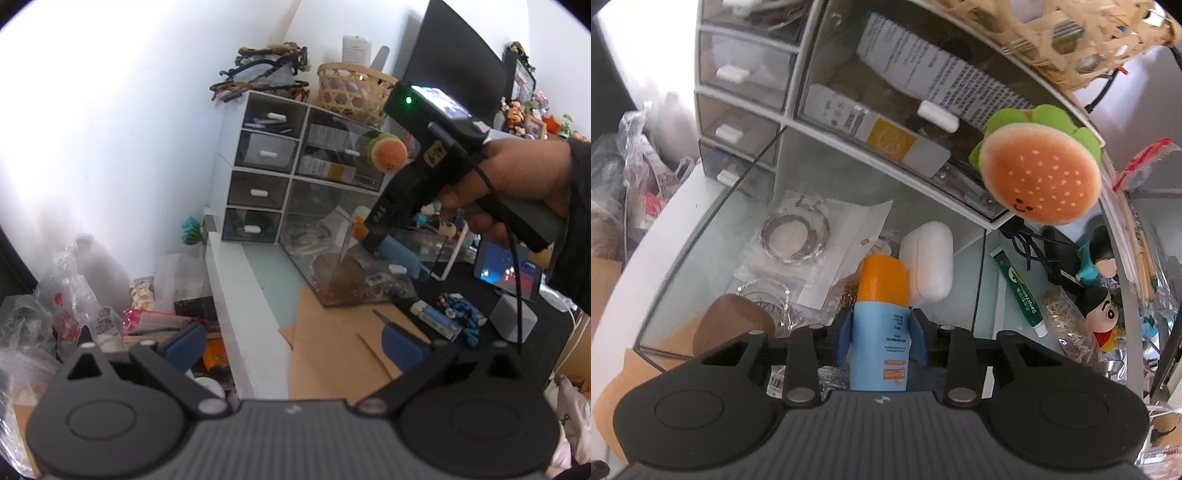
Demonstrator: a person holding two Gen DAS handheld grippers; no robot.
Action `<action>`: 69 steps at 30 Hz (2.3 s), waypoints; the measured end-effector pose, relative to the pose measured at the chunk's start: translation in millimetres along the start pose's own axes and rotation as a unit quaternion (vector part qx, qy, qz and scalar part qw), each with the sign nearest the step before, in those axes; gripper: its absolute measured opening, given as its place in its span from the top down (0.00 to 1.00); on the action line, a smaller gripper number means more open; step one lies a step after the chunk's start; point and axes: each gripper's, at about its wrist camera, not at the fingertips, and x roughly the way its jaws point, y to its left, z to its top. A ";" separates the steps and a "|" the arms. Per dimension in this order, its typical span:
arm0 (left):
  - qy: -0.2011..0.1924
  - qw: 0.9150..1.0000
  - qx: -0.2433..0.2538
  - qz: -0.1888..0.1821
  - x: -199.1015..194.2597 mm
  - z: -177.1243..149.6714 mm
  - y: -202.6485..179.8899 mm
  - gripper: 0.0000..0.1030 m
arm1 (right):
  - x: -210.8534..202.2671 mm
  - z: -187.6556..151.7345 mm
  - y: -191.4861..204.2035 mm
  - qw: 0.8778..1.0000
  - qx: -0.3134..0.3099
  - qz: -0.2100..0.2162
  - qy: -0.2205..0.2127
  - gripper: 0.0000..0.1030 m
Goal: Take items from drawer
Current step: 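Close the right gripper around the blue sunscreen bottle, then lift the sunscreen bottle out of the drawer with the right gripper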
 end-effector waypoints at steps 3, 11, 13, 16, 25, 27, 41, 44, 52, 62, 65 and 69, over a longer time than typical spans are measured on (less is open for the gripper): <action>0.000 1.000 0.001 0.000 0.1 -0.2 -1.0 0.00 | -2.9 1.6 -3.4 1.000 0.015 0.002 -0.002 0.69; 0.000 1.000 0.001 0.000 0.6 -0.5 -0.8 0.00 | -6.0 3.5 -5.6 1.000 0.024 -0.006 0.001 0.72; 0.001 1.000 0.001 0.000 0.8 -0.6 -0.5 0.00 | -6.7 4.0 -6.0 1.000 0.023 -0.008 0.002 0.73; 0.002 1.000 0.003 -0.001 1.2 -0.7 -1.0 0.00 | -6.6 4.2 -6.1 1.000 0.021 -0.011 0.005 0.74; 0.011 1.000 0.011 -0.009 4.8 -3.7 -7.8 0.00 | 1.2 1.1 -4.3 1.000 0.005 -0.010 0.012 0.74; 0.014 1.000 0.020 -0.015 6.1 -5.4 -13.2 0.00 | 3.0 0.4 -3.9 1.000 0.001 -0.009 0.014 0.74; 0.012 0.999 0.031 -0.024 2.2 -6.3 -22.3 0.00 | -11.8 -0.4 -2.6 1.000 -0.008 -0.012 -0.006 0.75; 0.012 0.999 0.033 -0.025 2.0 -6.6 -24.1 0.00 | -18.3 -2.1 -4.5 1.000 -0.009 -0.016 -0.018 0.75; 0.008 0.999 0.038 -0.028 -1.3 -7.4 -29.1 0.00 | -46.9 -4.2 -0.8 0.998 -0.019 -0.035 -0.044 0.75; 0.001 0.999 0.044 -0.033 -8.0 -7.5 -35.9 0.00 | -89.2 -13.7 -1.5 0.995 -0.030 -0.059 -0.075 0.75; -0.001 0.998 0.045 -0.033 -9.9 -7.4 -37.0 0.00 | -102.2 -16.6 -1.3 0.994 -0.034 -0.066 -0.085 0.75; -0.005 0.998 0.045 -0.034 -12.9 -7.0 -37.8 0.00 | -118.7 -21.5 -2.4 0.992 -0.036 -0.071 -0.100 0.75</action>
